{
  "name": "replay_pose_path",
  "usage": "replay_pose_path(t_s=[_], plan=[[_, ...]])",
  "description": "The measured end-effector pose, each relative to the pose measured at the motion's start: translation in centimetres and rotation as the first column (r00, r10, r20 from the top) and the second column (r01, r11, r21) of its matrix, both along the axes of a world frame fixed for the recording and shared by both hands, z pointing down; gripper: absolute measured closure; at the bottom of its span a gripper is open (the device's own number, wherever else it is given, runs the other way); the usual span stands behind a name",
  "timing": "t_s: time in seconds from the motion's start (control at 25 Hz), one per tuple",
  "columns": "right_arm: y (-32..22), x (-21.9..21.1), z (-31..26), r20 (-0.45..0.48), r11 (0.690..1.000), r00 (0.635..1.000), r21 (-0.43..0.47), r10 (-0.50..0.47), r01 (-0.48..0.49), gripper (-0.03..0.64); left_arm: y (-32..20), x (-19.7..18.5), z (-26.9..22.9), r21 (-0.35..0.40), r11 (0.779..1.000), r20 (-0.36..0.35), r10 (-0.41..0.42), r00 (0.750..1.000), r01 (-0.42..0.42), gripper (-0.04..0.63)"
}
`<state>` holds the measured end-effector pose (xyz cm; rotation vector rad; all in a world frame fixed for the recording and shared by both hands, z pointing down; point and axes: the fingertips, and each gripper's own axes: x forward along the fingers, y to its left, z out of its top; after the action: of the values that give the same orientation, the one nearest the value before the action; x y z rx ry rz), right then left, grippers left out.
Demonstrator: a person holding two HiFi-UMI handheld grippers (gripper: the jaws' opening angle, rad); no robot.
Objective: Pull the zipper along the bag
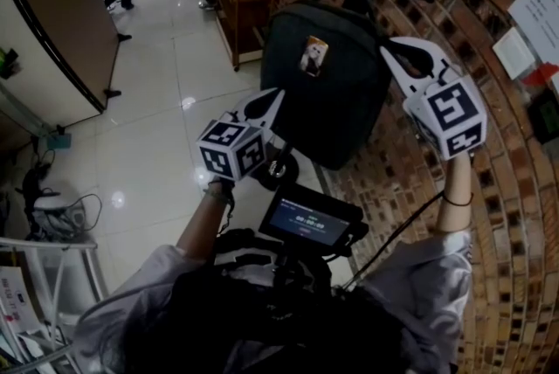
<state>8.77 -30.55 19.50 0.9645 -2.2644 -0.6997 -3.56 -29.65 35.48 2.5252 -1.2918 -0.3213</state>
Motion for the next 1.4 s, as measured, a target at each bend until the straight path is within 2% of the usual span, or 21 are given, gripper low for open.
replay_pose_path(t_s=[0.16,0.32,0.68,0.8,0.92,1.04,1.16,1.24,1.32,1.4], plan=[[-0.3,0.1,0.0,0.010,1.000,1.000,0.021,0.009,-0.010,0.586,0.0,0.1,0.2,-0.003,1.000,-0.001,0.001,1.000,-0.001,0.589],[-1.0,0.1,0.0,-0.022,0.998,1.000,0.052,0.020,-0.018,0.588,0.0,0.3,0.2,-0.004,1.000,-0.002,0.003,1.000,-0.003,0.589],[-0.5,0.6,-0.1,-0.036,1.000,0.999,0.003,-0.017,0.017,0.603,0.3,0.1,0.2,-0.009,1.000,-0.006,-0.002,1.000,0.002,0.589],[-0.5,1.0,-0.1,0.005,0.999,1.000,-0.044,-0.022,0.022,0.603,0.4,0.2,0.2,-0.008,1.000,-0.001,-0.001,1.000,0.001,0.589],[-0.6,1.8,0.0,0.104,0.990,0.995,-0.142,-0.008,0.022,0.603,0.5,0.4,0.1,-0.007,1.000,0.001,0.001,1.000,-0.001,0.589],[-0.7,2.6,0.0,0.268,0.950,0.962,-0.311,0.053,0.035,0.603,0.6,0.7,0.1,-0.005,1.000,0.001,0.003,1.000,-0.003,0.588],[-1.1,2.6,0.0,0.393,0.912,0.914,-0.403,0.100,0.073,0.603,0.7,0.8,0.1,-0.006,1.000,0.001,0.003,1.000,-0.003,0.589],[-1.3,2.6,-0.1,0.472,0.880,0.867,-0.467,0.162,0.089,0.604,0.8,1.0,0.1,-0.007,1.000,0.001,0.006,1.000,-0.006,0.589],[-1.4,2.9,-0.2,0.540,0.830,0.806,-0.545,0.242,0.116,0.604,0.8,1.3,0.2,-0.007,1.000,0.003,0.011,1.000,-0.011,0.589],[-1.1,2.5,-0.4,0.617,0.764,0.740,-0.604,0.268,0.226,0.604,0.9,1.6,0.2,-0.008,1.000,0.006,0.015,1.000,-0.015,0.589]])
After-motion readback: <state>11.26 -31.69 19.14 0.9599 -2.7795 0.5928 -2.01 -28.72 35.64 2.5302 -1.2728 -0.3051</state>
